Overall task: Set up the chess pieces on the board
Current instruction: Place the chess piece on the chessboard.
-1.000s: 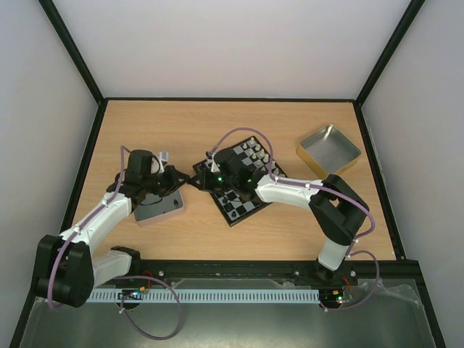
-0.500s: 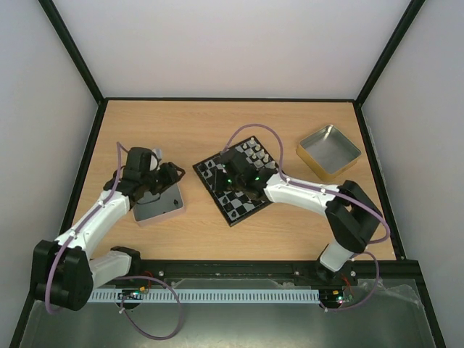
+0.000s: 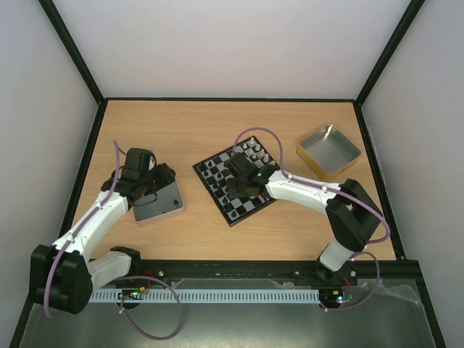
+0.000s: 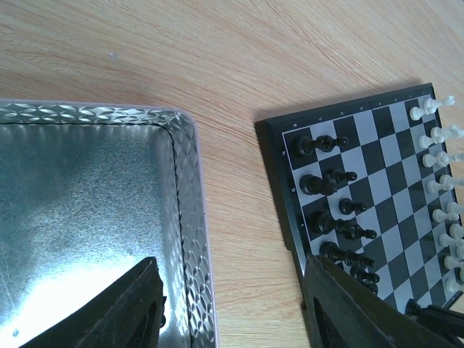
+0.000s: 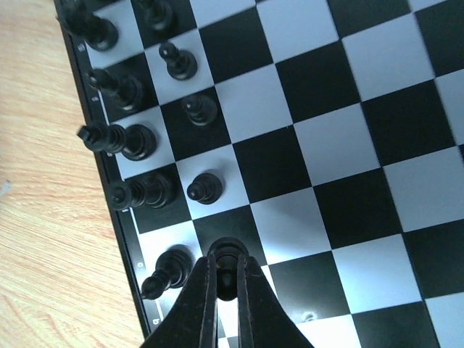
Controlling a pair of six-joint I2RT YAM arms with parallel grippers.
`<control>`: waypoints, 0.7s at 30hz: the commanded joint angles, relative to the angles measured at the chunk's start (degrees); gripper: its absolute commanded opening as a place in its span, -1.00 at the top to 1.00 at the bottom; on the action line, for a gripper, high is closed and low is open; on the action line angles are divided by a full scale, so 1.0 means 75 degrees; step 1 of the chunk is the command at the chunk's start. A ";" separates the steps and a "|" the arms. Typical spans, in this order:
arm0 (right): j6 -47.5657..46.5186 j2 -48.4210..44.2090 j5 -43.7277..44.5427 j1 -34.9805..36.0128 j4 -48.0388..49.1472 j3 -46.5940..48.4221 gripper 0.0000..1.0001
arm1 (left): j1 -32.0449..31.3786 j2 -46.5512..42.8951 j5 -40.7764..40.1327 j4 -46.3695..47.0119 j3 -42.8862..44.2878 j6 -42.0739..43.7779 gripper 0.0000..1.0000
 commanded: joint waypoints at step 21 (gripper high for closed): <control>-0.0314 0.0971 -0.0414 0.0020 -0.0554 0.0558 0.56 | 0.0048 0.0185 -0.0100 -0.0139 -0.0072 0.0176 -0.11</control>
